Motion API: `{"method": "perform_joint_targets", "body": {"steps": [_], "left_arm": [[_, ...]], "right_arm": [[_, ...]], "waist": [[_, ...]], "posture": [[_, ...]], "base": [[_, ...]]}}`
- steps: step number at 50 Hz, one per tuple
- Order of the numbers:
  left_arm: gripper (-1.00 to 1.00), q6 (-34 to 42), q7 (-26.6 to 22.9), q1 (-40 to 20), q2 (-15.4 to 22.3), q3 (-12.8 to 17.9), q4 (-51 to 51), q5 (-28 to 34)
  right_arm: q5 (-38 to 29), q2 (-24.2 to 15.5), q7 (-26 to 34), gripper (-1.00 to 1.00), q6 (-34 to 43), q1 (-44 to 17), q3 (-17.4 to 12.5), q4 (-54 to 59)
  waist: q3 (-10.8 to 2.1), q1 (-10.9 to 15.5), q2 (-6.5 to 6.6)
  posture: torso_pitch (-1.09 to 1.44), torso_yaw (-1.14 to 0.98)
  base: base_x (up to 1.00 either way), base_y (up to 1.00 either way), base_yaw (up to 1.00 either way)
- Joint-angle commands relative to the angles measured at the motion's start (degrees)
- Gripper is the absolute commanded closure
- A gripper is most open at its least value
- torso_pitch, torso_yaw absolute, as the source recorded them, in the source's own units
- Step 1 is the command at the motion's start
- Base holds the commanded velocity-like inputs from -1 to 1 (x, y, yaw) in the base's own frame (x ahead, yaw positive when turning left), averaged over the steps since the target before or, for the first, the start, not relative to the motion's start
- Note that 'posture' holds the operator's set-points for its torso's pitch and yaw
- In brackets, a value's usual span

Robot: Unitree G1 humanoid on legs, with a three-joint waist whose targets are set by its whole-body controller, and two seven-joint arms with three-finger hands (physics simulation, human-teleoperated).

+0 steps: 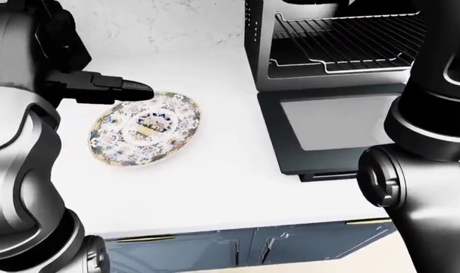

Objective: Pick the scone from the top rack and place it on the plate on the counter.

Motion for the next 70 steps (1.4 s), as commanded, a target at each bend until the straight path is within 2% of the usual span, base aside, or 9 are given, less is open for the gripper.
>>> {"method": "perform_joint_targets", "body": {"steps": [1, 15, 28, 41, 50, 55, 63, 70], "left_arm": [[-1.00, -1.6, 0.5, -1.5, 0.9, 0.8, -1.1, 0.0], [-1.00, -1.5, 1.1, -1.9, 1.5, 0.4, -0.8, -0.7], [-1.00, -1.5, 1.3, -1.0, 1.4, 0.8, -1.4, -0.9], [-1.00, -2.0, 1.5, -0.3, 1.3, 0.7, -1.5, -1.0], [-1.00, -2.1, 1.1, 0.3, 1.7, 0.9, -1.8, -0.9], [-1.00, -1.6, 1.3, -0.3, 1.6, 1.1, -1.7, -1.0], [-1.00, -1.3, 1.6, -1.3, 1.8, 1.1, -1.4, -1.4], [-1.00, -1.3, 1.8, -1.0, 1.9, 1.3, -1.8, -1.7]], "right_arm": [[0.0, -0.5, -0.2, 1.00, -2.3, -1.9, -0.6, -0.9], [0.7, 1.5, 2.2, 1.00, -4.7, -0.3, 0.3, -1.7], [0.6, 4.3, 2.6, 1.00, -8.9, -1.1, 1.1, 2.6], [2.2, 6.2, -1.3, 1.00, -19.6, -5.8, 0.4, 19.2], [3.3, 7.7, -5.9, 1.00, -33.1, -7.7, 0.1, 37.1], [3.7, 8.0, -7.3, 1.00, -37.4, -8.6, 0.1, 43.3], [4.1, 9.4, -7.9, 1.00, -39.4, -7.6, 0.6, 45.5], [3.6, 11.3, -7.1, 1.00, -37.8, -4.6, 1.7, 43.0]], "waist": [[-1.76, 0.3, 0.18], [-2.26, 5.9, 0.87], [-3.06, 11.3, 1.77], [-3.87, 15.6, 2.38], [-4.38, 18.0, 2.70], [-4.66, 19.4, 2.69], [-4.83, 21.7, 2.61], [-5.05, 23.6, 2.61]], "posture": [[0.00, 0.22], [0.00, 0.29], [0.00, 0.35], [0.00, 0.42], [0.00, 0.46], [0.00, 0.49], [0.00, 0.53], [0.00, 0.56]], "base": [[0.00, 0.00, 0.00], [0.00, 0.00, 0.00], [0.00, 0.00, 0.00], [0.00, 0.00, 0.00], [0.00, 0.00, 0.00], [0.00, 0.00, 0.00], [0.00, 0.00, 0.00], [0.00, 0.00, 0.00]]}}
